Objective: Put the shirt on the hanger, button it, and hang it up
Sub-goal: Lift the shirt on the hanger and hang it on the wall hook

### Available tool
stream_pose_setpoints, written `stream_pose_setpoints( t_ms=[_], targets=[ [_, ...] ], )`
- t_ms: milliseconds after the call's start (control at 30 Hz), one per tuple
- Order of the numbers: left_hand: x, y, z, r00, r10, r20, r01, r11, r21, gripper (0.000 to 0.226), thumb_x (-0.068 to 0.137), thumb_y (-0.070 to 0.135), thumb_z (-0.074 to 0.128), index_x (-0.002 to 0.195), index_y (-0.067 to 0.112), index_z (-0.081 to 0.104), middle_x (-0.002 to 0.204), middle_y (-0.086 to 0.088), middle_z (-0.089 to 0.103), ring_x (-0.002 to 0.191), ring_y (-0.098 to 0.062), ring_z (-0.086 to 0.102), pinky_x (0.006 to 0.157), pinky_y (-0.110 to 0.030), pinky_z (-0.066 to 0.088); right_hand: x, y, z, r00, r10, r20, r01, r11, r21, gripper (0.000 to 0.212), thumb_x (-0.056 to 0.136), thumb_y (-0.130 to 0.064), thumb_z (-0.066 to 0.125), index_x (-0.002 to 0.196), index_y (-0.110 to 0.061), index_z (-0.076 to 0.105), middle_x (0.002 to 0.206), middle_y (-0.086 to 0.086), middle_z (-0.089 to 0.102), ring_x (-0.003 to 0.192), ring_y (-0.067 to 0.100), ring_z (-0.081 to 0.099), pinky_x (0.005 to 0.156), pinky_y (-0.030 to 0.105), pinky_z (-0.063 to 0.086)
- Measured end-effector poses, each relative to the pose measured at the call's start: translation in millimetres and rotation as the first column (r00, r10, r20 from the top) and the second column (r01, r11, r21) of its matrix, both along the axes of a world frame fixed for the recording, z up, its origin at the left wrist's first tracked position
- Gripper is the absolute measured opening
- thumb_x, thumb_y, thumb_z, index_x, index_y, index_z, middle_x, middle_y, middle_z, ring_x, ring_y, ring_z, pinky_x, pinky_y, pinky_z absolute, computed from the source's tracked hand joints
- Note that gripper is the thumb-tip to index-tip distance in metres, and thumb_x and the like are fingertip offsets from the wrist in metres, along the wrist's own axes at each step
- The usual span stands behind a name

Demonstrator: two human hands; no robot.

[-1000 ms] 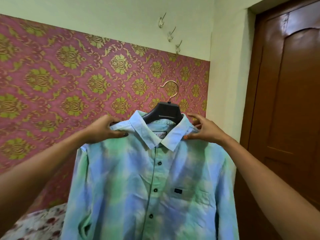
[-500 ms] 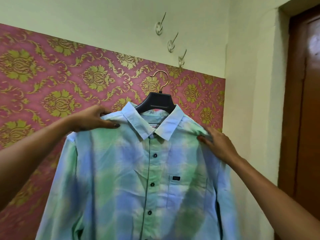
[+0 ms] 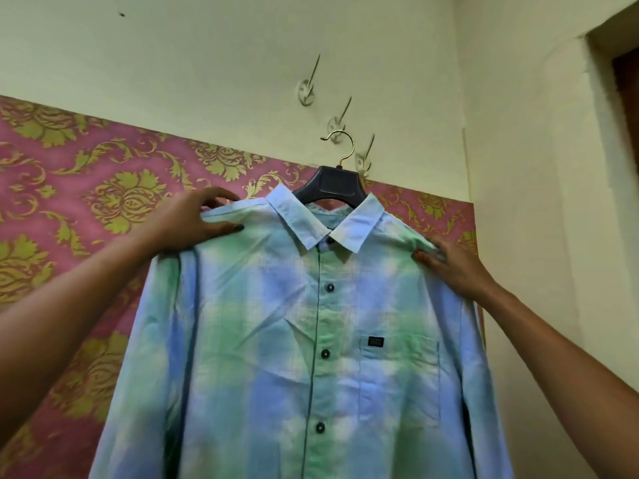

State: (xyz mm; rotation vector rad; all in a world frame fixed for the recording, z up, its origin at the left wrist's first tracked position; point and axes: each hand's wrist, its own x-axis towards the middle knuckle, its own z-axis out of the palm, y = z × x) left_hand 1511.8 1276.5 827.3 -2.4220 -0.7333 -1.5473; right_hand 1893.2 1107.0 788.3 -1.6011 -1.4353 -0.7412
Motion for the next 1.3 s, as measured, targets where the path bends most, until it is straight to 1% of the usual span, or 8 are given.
stream_pose_setpoints(
  t_ms=[133,200,267,367,567,1033,1133,1300],
  targets=[
    [12.8,7.3,24.0,0.977,-0.14,0.163,0.122,0.986,0.112,0.036,0.071,0.029,0.078,0.09,0.048,0.054,0.095,0.002,0.066,0.086,-0.006,0.062,0.086,-0.03,0.048,22.1,12.0,41.2,1.0,-0.007,-0.004,0.007,1.0,0.004,0.037,0.089,-0.04,0.055,0.123,-0.024,0.056,0.114,0.004,0.065,0.105,0.024,0.059,0.08,0.034,0.044],
    [15.9,4.6,39.7,0.964,-0.163,0.211,0.13,0.978,0.162,0.026,0.068,0.04,0.077,0.085,0.046,0.058,0.094,0.0,0.068,0.079,0.007,0.061,0.085,-0.03,0.05,28.3,14.9,61.1,0.999,0.027,0.018,-0.028,0.999,0.021,0.037,0.09,-0.037,0.056,0.124,-0.022,0.056,0.113,-0.002,0.062,0.106,0.018,0.056,0.081,0.03,0.041],
    [19.2,1.0,56.7,0.958,-0.116,0.261,0.062,0.977,0.204,0.026,0.062,0.057,0.065,0.083,0.042,0.065,0.085,-0.001,0.069,0.078,-0.005,0.064,0.079,-0.031,0.048,31.2,17.2,80.0,0.997,0.047,0.061,-0.05,0.997,0.051,0.034,0.091,-0.031,0.056,0.124,-0.021,0.056,0.111,-0.003,0.06,0.104,0.015,0.054,0.075,0.025,0.033],
    [29.8,-3.6,82.5,0.943,0.03,0.331,-0.129,0.951,0.282,0.039,0.068,0.056,0.058,0.096,0.032,0.07,0.086,-0.01,0.07,0.089,-0.03,0.063,0.079,-0.034,0.044,37.5,22.3,104.8,0.996,0.052,0.073,-0.055,0.997,0.046,0.025,0.092,-0.031,0.055,0.113,-0.019,0.061,0.104,0.002,0.062,0.097,0.021,0.056,0.072,0.026,0.031],
    [41.9,-9.3,109.0,0.926,0.076,0.369,-0.197,0.932,0.303,0.029,0.08,0.042,0.067,0.104,0.027,0.069,0.106,-0.017,0.068,0.106,-0.036,0.056,0.091,-0.039,0.043,45.8,31.5,123.0,0.99,0.111,0.082,-0.113,0.993,0.022,0.019,0.091,-0.031,0.056,0.099,-0.014,0.062,0.096,0.007,0.062,0.09,0.023,0.056,0.073,0.032,0.036],
    [34.0,-2.1,72.1,0.944,0.128,0.304,-0.216,0.937,0.274,0.041,0.072,0.054,0.06,0.099,0.026,0.071,0.101,-0.012,0.071,0.097,-0.033,0.062,0.082,-0.038,0.046,45.9,40.1,96.2,0.996,0.072,0.048,-0.066,0.991,-0.115,0.038,0.09,-0.04,0.054,0.102,-0.005,0.061,0.098,0.015,0.065,0.093,0.031,0.06,0.075,0.038,0.043],
    [33.7,-1.3,70.6,0.939,0.135,0.316,-0.224,0.937,0.267,0.047,0.068,0.058,0.053,0.099,0.027,0.071,0.099,-0.013,0.071,0.096,-0.034,0.063,0.081,-0.038,0.047,45.0,49.5,90.2,0.992,0.123,0.025,-0.12,0.989,-0.082,0.025,0.091,-0.035,0.056,0.094,-0.01,0.061,0.093,0.013,0.064,0.09,0.031,0.06,0.074,0.039,0.043],
    [35.9,0.8,66.6,0.936,0.138,0.323,-0.228,0.939,0.259,0.041,0.071,0.056,0.06,0.099,0.028,0.071,0.092,-0.014,0.071,0.089,-0.034,0.062,0.076,-0.036,0.045,45.9,60.9,87.6,0.996,0.095,0.0,-0.095,0.994,-0.052,0.032,0.09,-0.033,0.058,0.114,-0.012,0.062,0.103,0.013,0.063,0.091,0.023,0.055,0.072,0.027,0.033]
  ],
)
